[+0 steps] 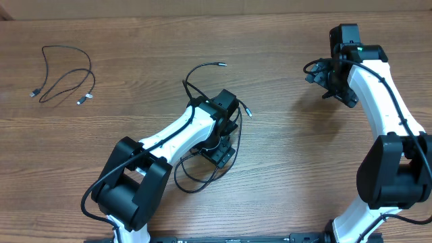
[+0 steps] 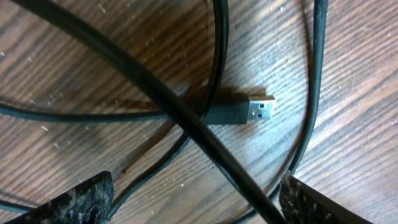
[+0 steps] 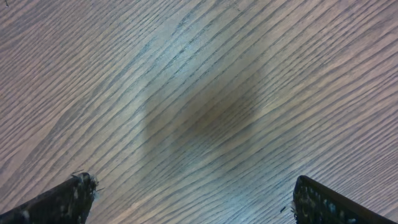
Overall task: Untangle cables
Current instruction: 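Grasp a black cable with the left gripper and lift it up-left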
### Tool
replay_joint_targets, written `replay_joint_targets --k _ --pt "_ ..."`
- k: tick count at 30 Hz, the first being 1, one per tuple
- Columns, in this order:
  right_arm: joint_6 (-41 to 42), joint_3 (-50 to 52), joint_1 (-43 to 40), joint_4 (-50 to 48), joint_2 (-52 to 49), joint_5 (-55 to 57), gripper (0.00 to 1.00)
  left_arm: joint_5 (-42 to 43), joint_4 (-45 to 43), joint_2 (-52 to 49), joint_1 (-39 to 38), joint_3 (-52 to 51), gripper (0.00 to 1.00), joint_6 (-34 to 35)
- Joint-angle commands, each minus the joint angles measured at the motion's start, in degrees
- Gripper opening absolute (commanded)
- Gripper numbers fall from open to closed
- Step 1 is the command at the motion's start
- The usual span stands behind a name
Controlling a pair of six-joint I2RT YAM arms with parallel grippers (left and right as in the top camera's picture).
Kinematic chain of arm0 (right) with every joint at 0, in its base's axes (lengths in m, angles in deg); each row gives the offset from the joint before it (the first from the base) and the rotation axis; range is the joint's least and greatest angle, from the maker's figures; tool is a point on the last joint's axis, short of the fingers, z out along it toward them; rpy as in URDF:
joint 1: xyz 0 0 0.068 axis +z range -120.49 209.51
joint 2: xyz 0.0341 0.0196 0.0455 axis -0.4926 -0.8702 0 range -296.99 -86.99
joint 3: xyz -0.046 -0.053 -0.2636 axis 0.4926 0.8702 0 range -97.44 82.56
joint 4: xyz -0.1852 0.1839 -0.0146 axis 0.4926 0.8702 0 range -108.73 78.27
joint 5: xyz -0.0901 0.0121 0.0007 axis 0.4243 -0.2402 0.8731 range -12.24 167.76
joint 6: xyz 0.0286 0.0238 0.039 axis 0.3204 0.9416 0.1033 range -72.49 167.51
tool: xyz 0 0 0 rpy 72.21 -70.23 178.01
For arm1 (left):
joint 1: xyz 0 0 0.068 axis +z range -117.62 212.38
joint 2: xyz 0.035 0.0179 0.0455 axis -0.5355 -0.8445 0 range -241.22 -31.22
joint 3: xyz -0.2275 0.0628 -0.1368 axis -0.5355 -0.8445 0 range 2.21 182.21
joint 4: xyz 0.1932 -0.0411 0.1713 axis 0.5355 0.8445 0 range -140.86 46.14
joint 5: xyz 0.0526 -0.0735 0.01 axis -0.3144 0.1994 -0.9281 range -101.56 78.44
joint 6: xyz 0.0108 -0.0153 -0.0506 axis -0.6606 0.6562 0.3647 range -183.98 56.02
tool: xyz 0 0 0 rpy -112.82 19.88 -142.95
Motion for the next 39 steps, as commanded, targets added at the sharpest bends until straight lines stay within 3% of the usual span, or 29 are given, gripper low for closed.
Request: replay_joint_targets --k 1,8,9,10,12,14,25,32,39 --pt "-0.22 0.31 -0.09 -0.22 0.85 0.61 1.00 -0.57 -1.14 0.74 -0.02 -1.68 0.85 -0.57" --pt "-0.22 0.31 -0.09 -0.22 0.85 0.61 1.00 -0.57 -4.79 0.74 -0.02 -5.79 0.82 -0.76" --pt "-0.22 0.31 -0.09 -0.22 0.87 0.61 1.00 -0.57 -5.68 0.74 -0.02 -6.69 0.74 -0.74" --pt "-0.22 0.31 -0.09 -0.22 0.85 0.61 1.00 -0.55 -6.25 0.74 -0.02 -7.48 0.51 -0.74" --pt "-0.22 0.31 -0.09 -0.22 0.85 0.61 1.00 -0.52 -6.23 0.74 -0.02 -7.69 0.21 -0.72" --pt "-0.22 0.31 -0.09 -0.22 0.85 0.61 1.00 -0.52 -6.23 0.74 -0.02 -7.69 0.04 -0.72" --pt "-0.22 0.31 -0.09 -0.22 0.85 0.61 1.00 -0.37 -2.54 1.29 0.00 -3.93 0.04 0.50" --pt "-0.22 0.31 -0.09 -0.22 0.87 0.61 1.00 -2.45 5.55 4.39 0.00 10.25 0.04 1.03" --pt "-0.22 0.31 -0.09 -0.22 0.87 0.61 1.00 -13.20 10.84 7.50 0.00 26.99 0.04 1.09"
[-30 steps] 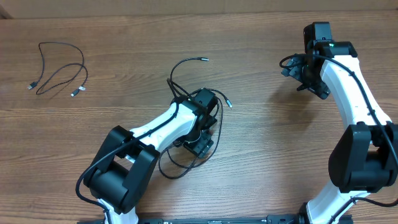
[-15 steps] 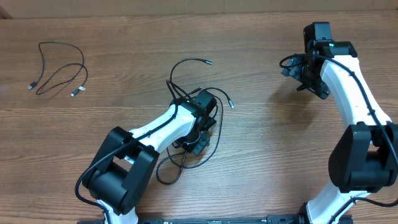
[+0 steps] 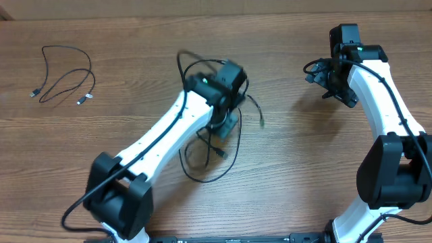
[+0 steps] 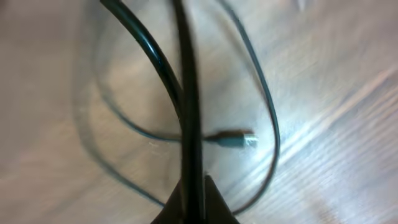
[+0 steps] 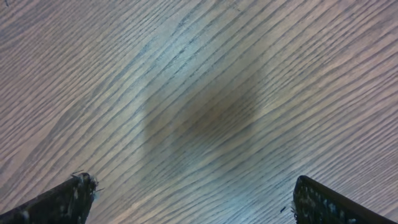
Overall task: Untangle cables
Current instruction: 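Grasp a black cable with the left gripper and lift it up-left, then carry the cable left with the left gripper and lay it at the left edge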
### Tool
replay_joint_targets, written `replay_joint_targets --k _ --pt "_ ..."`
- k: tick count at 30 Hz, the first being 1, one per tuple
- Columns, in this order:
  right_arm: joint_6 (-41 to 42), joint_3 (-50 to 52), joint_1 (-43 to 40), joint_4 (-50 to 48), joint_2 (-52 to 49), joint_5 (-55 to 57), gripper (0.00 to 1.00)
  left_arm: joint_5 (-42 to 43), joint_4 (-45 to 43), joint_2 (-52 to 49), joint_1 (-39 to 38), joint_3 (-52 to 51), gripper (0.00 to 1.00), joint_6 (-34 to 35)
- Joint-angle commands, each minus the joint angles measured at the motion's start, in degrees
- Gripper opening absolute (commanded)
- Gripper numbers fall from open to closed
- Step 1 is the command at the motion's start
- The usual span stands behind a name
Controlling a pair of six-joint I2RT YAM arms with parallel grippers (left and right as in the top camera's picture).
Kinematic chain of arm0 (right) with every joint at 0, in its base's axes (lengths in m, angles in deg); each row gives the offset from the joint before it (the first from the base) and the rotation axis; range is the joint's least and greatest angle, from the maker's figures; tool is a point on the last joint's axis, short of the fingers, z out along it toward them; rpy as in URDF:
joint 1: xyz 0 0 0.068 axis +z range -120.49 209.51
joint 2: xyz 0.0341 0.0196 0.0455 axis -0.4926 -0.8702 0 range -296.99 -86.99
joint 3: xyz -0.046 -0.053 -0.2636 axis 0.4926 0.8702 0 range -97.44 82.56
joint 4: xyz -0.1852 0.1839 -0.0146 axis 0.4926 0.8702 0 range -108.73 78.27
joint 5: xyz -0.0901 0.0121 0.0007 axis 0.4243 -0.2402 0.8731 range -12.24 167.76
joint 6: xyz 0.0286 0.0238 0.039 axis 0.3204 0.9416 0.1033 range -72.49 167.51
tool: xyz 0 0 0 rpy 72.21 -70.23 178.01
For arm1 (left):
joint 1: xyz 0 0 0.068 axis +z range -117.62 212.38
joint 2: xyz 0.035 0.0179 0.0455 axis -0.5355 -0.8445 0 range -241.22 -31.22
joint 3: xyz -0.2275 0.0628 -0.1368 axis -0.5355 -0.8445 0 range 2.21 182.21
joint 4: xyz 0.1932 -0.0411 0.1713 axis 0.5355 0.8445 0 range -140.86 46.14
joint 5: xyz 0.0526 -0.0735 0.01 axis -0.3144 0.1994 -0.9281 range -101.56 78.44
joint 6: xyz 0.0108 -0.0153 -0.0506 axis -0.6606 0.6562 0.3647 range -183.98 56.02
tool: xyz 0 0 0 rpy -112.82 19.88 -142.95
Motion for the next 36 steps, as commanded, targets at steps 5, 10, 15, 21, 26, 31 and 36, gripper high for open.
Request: replay_joint_targets --k 5,10,15,21,26,31,36 --pt "-0.24 0.31 -0.07 -0.22 0.85 0.61 1.00 -16.31 -0.04 5.14 -0.04 16.39 0.04 0.61" --pt "-0.24 0.31 -0.07 -0.22 0.85 0.61 1.00 -31.12 -5.44 5.22 0.07 20.68 0.04 0.57" --pt "-0.24 0.31 -0.07 -0.22 0.87 0.61 1.00 -46.84 -13.86 5.16 1.81 20.61 0.04 0.52" --pt "-0.24 0.31 -0.07 -0.22 0.85 0.61 1.00 -48.98 -16.65 5.14 8.55 20.61 0.04 0.39" --pt "-0.24 0.31 -0.07 -0.22 0.85 0.61 1.00 -48.30 -16.35 5.05 15.85 20.50 0.04 0.39" --pt "-0.24 0.31 -0.07 -0.22 0.85 0.61 1.00 -44.61 -15.89 5.05 23.65 20.44 0.04 0.57" --pt "-0.24 0.31 -0.07 -0.22 0.87 0.61 1.00 -35.56 -15.41 4.98 32.81 19.78 0.04 1.03"
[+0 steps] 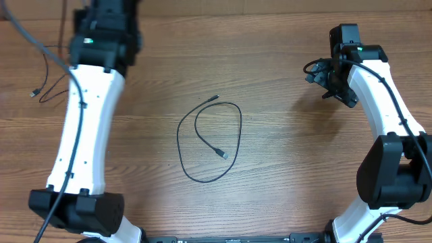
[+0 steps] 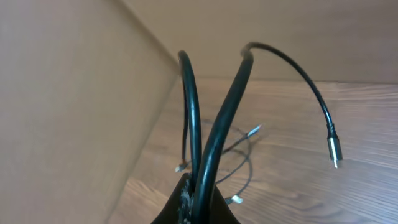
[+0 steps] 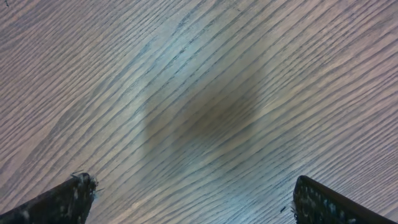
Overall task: Untangle cables
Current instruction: 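Carry the cable left with the left gripper and lay it at the left edge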
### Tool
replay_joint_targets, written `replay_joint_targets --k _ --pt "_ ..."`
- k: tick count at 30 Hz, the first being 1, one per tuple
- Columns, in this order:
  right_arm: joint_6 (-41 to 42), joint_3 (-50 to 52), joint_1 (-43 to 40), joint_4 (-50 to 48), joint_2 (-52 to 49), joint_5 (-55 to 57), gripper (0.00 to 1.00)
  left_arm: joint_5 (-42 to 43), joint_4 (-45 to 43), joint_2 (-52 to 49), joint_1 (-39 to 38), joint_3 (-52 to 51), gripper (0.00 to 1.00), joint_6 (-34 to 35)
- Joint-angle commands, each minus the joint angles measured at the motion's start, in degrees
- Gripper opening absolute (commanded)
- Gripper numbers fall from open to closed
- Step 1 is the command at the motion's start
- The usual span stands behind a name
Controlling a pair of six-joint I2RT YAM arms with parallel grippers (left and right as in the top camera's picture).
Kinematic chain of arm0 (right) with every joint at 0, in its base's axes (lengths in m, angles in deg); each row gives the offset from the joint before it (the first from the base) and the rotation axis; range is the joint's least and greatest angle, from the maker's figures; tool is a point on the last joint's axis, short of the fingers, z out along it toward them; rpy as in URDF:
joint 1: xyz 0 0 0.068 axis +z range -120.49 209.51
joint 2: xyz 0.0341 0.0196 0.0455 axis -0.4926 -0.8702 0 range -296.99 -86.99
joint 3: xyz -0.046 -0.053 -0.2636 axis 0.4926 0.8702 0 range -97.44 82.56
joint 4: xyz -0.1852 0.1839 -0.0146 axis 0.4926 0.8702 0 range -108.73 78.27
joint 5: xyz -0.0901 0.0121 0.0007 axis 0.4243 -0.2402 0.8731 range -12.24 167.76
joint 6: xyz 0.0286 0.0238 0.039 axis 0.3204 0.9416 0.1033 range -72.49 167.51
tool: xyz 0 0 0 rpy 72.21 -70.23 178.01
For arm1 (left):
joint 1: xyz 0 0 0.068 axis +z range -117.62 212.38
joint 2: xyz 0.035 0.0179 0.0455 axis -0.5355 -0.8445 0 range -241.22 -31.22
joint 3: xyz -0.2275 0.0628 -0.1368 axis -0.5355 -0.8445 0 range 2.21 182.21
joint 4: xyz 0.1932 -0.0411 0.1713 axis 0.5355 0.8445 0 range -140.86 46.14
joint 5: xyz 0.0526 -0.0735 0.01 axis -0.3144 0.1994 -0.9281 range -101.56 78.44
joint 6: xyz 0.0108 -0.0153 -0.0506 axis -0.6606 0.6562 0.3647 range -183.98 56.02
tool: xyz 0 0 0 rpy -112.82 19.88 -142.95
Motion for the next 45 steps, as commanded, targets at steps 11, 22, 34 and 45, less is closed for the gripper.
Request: replay_joint_targets --k 11,22,34,45 --pt "-0.24 0.31 -0.07 -0.22 0.85 0.61 1.00 25.14 6.75 -1.70 21.03 0.07 0.04 9.66" --pt "-0.24 0.31 -0.07 -0.22 0.87 0.61 1.00 26.51 11.61 -9.14 25.53 0.04 0.05 11.19" --pt "-0.24 0.31 -0.07 -0.22 0.85 0.61 1.00 25.86 16.46 -19.12 25.64 0.07 0.05 12.63" --pt "-0.24 0.31 -0.07 -0.22 0.87 0.61 1.00 25.88 18.71 -24.06 26.27 0.44 0.45 12.63"
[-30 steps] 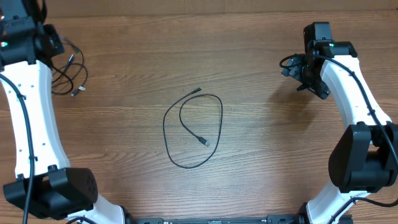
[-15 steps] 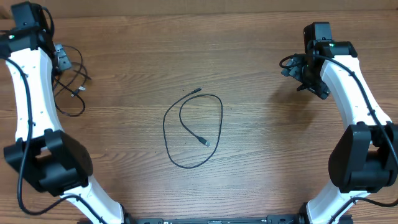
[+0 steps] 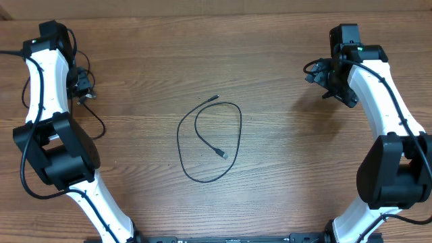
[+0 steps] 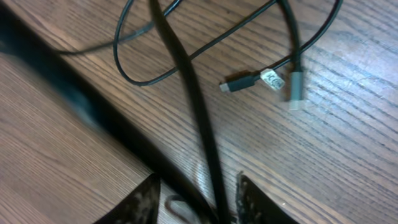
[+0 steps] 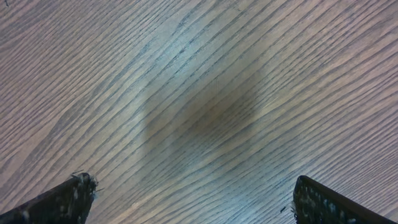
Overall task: Untangle cables
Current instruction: 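Carry the cable left with the left gripper and lay it at the left edge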
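Observation:
One black cable (image 3: 241,128) lies alone in a loose loop at the middle of the table, both plugs free. My left gripper (image 3: 82,91) is low at the far left edge, over a second heap of thin black cables. In the left wrist view the left gripper (image 4: 196,190) is open, and a black cable (image 4: 186,93) runs loose between its fingers beside a dark plug (image 4: 242,83) and a silver plug (image 4: 296,90). My right gripper (image 3: 335,84) stands open at the far right over bare wood, the right gripper (image 5: 193,190) holding nothing.
A curl of cable (image 3: 102,125) trails from the left heap toward the table front. A thick blurred dark band (image 4: 74,99) crosses the left wrist view. The brown back wall runs along the table's far edge.
My left gripper has come down from high at the back left to the table by the left heap, and it has opened and let the cable go. The right arm has not moved.
My left gripper stood open over two tangled cables at the table's middle. It was then shut on one cable and lifted above the tangle. Later it held that cable high at the back left, leaving one loop behind. Now the carried cable lies by the left heap.

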### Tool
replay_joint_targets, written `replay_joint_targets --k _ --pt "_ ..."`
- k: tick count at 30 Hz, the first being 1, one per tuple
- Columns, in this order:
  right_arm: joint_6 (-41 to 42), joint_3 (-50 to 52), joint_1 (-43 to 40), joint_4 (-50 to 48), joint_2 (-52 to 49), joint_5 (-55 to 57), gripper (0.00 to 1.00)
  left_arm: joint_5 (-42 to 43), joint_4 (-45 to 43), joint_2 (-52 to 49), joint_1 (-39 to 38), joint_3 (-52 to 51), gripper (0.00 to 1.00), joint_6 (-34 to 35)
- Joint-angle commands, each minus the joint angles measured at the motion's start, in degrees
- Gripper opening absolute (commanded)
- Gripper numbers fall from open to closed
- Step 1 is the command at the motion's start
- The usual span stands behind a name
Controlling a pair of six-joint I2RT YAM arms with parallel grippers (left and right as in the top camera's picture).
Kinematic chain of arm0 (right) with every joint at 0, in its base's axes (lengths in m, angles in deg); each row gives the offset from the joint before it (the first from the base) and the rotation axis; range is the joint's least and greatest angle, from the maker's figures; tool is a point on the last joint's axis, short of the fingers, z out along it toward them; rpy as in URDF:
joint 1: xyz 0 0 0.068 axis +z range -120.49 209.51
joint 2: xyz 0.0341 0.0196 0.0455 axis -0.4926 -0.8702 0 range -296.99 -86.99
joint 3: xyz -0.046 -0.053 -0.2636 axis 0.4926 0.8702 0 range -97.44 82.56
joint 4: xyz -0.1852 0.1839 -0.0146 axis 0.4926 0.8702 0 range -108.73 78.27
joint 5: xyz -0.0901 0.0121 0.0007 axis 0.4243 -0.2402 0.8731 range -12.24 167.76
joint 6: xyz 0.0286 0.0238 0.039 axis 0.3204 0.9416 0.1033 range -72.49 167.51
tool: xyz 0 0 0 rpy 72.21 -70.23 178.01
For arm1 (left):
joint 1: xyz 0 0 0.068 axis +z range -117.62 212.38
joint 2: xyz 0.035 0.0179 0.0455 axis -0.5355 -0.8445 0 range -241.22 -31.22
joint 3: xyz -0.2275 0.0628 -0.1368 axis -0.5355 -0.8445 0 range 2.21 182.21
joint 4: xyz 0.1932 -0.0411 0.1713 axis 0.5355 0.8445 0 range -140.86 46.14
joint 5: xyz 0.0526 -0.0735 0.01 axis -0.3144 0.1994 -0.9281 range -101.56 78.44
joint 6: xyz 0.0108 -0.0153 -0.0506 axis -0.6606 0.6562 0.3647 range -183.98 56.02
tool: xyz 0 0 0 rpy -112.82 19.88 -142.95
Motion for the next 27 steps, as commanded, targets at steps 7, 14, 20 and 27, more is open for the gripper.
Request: replay_joint_targets --k 7,14,20,27 --pt "-0.24 0.31 -0.07 -0.20 0.87 0.61 1.00 0.90 5.05 0.90 0.63 6.08 0.71 1.99" --pt "-0.24 0.31 -0.07 -0.20 0.85 0.61 1.00 9.90 10.40 1.25 0.63 15.08 0.79 1.95" --pt "-0.24 0.31 -0.07 -0.20 0.85 0.61 1.00 14.14 16.85 1.14 0.63 15.19 0.78 2.89" --pt "-0.24 0.31 -0.07 -0.20 0.85 0.61 1.00 13.44 16.57 1.14 0.70 5.31 0.81 6.97"
